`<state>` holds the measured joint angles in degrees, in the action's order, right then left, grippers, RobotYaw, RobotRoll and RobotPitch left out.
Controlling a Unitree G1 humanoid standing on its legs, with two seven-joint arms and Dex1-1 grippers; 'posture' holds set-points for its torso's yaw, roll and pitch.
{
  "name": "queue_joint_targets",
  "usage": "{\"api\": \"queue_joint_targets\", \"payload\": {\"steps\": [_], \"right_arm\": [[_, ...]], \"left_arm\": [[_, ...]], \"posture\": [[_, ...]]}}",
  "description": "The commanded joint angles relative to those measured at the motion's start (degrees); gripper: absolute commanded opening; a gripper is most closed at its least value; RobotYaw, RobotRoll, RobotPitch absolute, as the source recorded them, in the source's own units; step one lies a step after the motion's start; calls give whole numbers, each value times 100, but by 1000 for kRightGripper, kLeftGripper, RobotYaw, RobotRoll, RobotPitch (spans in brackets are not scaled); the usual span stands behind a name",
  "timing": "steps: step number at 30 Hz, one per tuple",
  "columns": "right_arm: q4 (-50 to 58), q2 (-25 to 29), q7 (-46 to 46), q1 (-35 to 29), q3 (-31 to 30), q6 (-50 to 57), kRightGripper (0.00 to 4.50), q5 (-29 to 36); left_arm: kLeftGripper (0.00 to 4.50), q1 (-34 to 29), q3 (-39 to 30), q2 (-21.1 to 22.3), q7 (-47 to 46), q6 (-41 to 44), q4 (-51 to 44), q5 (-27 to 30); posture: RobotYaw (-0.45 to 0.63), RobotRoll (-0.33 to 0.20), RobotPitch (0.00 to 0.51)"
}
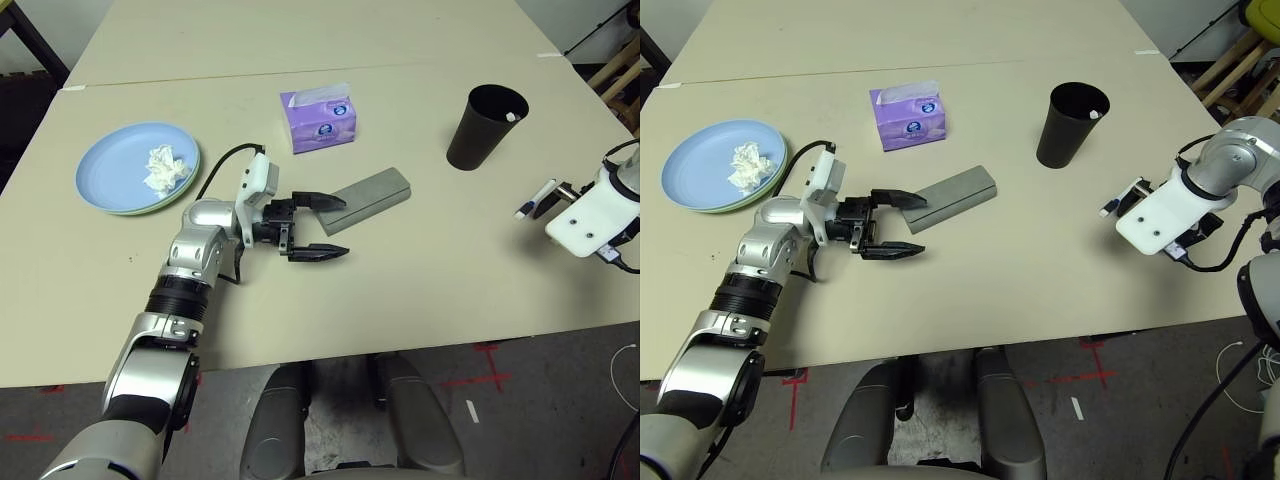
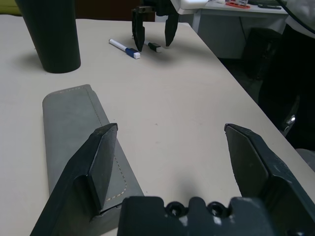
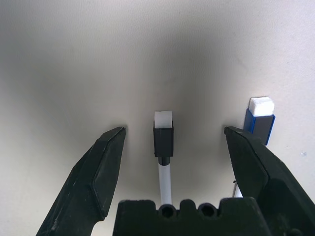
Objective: Organize and tidy the items on the table.
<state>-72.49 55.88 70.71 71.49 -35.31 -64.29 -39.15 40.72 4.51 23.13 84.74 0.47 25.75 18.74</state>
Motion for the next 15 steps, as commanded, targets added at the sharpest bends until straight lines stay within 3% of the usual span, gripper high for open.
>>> {"api": "queue_joint_targets", "payload": {"steps": [1, 15], "right_arm": [[-49, 73, 80, -73, 72, 12, 4500, 96], [5, 151, -181, -75, -101, 20, 4500, -202]], "left_arm": [[4429, 4, 71, 12, 115, -123, 34, 11], [4429, 63, 102, -3, 72, -547, 265, -102]], "posture": [[50, 0, 271], [56, 0, 267]]}}
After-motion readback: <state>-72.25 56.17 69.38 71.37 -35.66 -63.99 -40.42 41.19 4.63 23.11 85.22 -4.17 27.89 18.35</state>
